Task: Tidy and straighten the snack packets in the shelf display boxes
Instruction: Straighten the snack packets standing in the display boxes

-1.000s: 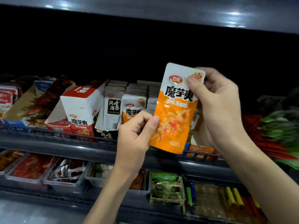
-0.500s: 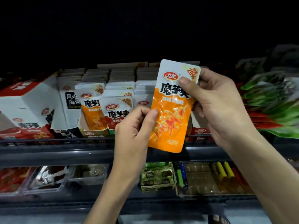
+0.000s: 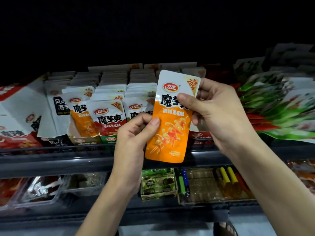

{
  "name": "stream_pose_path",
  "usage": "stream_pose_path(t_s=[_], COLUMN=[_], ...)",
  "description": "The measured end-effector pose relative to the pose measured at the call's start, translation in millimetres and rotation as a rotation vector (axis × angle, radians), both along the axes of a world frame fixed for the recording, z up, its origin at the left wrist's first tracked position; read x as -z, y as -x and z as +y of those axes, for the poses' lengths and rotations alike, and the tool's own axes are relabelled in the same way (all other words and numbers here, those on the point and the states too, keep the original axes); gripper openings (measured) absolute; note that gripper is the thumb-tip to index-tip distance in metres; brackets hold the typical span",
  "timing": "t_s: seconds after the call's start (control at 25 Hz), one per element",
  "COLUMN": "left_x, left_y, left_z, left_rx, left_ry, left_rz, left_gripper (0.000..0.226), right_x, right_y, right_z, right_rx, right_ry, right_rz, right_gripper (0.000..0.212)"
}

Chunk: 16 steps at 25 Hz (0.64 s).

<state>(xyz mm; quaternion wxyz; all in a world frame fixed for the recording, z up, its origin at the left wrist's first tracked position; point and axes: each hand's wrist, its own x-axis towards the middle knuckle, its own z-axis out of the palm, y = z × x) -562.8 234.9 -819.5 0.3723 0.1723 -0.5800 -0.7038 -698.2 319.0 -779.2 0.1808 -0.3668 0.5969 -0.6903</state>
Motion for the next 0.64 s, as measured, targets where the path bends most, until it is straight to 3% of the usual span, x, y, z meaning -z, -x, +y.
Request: stream_pose_path(t_s=[0.16,0.36,0.48,0.64], left_x=[1,7,17,30], left_y=[3,8,10,17], left_z=[-3,-2,-6,-9], left_rx=[-0.021,-0.23,-0.388,-0.478], left_ry=[-0.006,0.436,0.749,1.174], left_rz=[-0.025,-0.198,-0.386,-0.652], left_gripper=[0.016,0.018,0.035,0.028], right_x=[-1,-3,-7,-9], right_y=[5,7,16,21], right_z=[-2,-2,3,4], right_rx=[0.02,0.039,0.275,0.463], right_ry=[-0.015,-0.14,0.048,0.358], right_rz=[0.019,0.171,0.223,0.309], right_gripper=[0.016,0.046,0.046,0.042])
